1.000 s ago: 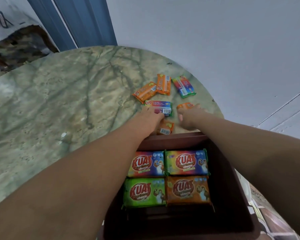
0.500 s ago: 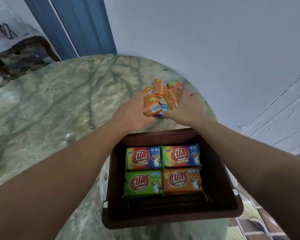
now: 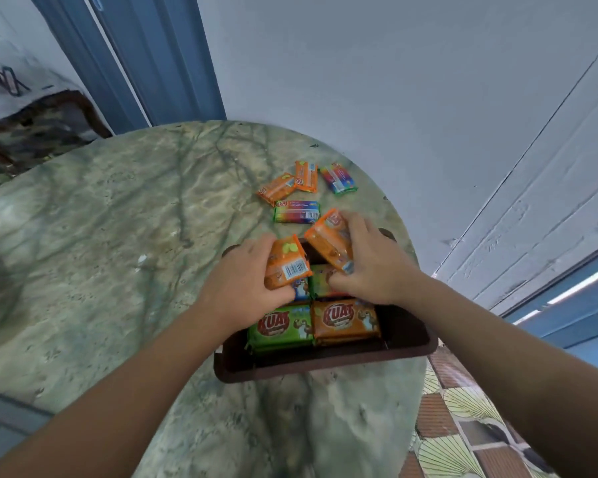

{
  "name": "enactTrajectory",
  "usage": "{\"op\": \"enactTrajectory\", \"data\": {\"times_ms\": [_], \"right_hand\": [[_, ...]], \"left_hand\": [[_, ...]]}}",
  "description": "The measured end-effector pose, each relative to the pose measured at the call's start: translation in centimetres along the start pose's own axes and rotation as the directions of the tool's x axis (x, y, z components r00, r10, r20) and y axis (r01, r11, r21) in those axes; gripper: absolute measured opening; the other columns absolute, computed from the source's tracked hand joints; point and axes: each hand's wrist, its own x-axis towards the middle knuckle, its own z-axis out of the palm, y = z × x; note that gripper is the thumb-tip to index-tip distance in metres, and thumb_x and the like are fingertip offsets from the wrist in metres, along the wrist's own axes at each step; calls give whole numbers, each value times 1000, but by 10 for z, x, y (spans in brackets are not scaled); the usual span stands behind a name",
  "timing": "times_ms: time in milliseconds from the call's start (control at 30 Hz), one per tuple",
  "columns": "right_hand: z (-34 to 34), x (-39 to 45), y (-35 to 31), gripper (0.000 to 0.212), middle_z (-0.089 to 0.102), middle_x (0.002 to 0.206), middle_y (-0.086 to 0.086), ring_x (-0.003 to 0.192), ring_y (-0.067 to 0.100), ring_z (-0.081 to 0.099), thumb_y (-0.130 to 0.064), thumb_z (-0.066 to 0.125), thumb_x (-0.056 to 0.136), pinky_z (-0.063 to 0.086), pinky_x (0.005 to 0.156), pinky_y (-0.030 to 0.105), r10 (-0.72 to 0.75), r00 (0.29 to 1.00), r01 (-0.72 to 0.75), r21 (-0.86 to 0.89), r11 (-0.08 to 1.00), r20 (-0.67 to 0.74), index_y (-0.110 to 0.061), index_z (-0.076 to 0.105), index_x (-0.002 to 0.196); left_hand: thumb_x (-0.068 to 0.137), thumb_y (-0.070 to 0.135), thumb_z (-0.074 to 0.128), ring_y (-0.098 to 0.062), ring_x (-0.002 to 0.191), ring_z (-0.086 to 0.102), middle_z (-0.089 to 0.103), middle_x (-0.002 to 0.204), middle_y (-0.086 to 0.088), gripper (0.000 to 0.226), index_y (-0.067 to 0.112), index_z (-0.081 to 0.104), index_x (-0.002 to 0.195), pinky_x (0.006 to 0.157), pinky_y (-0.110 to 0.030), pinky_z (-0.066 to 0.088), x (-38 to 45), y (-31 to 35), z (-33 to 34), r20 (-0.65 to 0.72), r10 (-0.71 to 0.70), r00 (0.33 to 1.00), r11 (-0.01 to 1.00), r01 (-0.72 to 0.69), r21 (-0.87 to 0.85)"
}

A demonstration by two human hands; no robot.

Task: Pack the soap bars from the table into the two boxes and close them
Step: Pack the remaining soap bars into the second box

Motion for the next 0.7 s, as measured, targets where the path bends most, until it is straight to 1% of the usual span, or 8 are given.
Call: {"op": "enactTrajectory", "data": {"times_ms": [67,100,200,267,400,500,567,700], "right_hand": [[2,-17,7,97,44,137,1,109,25,60,-46,75,72,51,85,40,-21,997,25,-52,998,80,-25,22,151],[5,-22,13,97,45,133,0,108,25,60,-48,73,71,50,84,39,-33,993,43,-91,995,110,-26,24,151],[15,-35,21,95,49,124,-1,102,26,60,-56,69,71,47,83,38,-102,978,157,-313,937,184,-26,29,152],[20,-38,22,93,49,124,-2,103,25,60,-59,66,71,48,85,39,-142,961,231,-405,885,236,-29,29,151],[24,-36,23,95,48,130,-4,110,23,58,-62,63,72,49,89,40,-167,947,273,-411,870,276,-32,24,153],[25,-35,23,96,46,134,-5,115,21,56,-64,65,73,49,92,37,-172,943,279,-393,876,287,-33,22,154],[25,-34,24,96,46,135,-5,116,20,55,-63,67,75,48,92,36,-180,941,286,-388,876,285,-34,22,154],[26,-33,24,99,45,134,-5,117,21,54,-64,66,74,48,93,36,-185,939,294,-396,870,289,-34,20,156]], "left_hand": [[69,55,70,-14,93,55,54,108,9,70,35,38,127,78,-39,53,-17,-5,7,55,16,998,1000,-17,7],[70,54,71,-14,96,53,52,110,9,72,34,37,131,81,-39,52,-22,-9,12,78,45,996,998,-47,31],[70,58,69,-15,100,48,53,120,7,77,30,42,137,89,-34,45,-34,-21,26,107,168,980,962,-187,198],[69,62,68,-16,104,46,52,126,8,79,32,43,138,90,-33,41,-33,-22,30,122,159,980,945,-187,269],[72,64,67,-16,109,46,50,127,9,79,35,41,141,93,-34,39,-29,-20,31,147,135,980,930,-177,323],[78,64,65,-16,110,46,46,122,7,80,38,34,148,95,-34,38,-29,-19,31,154,143,978,924,-187,333],[81,64,62,-17,111,46,46,124,7,80,38,30,150,95,-34,37,-29,-19,31,157,152,976,922,-197,334],[82,68,57,-17,118,46,49,126,10,75,40,34,148,100,-35,34,-28,-18,30,164,201,966,911,-246,331]]}}
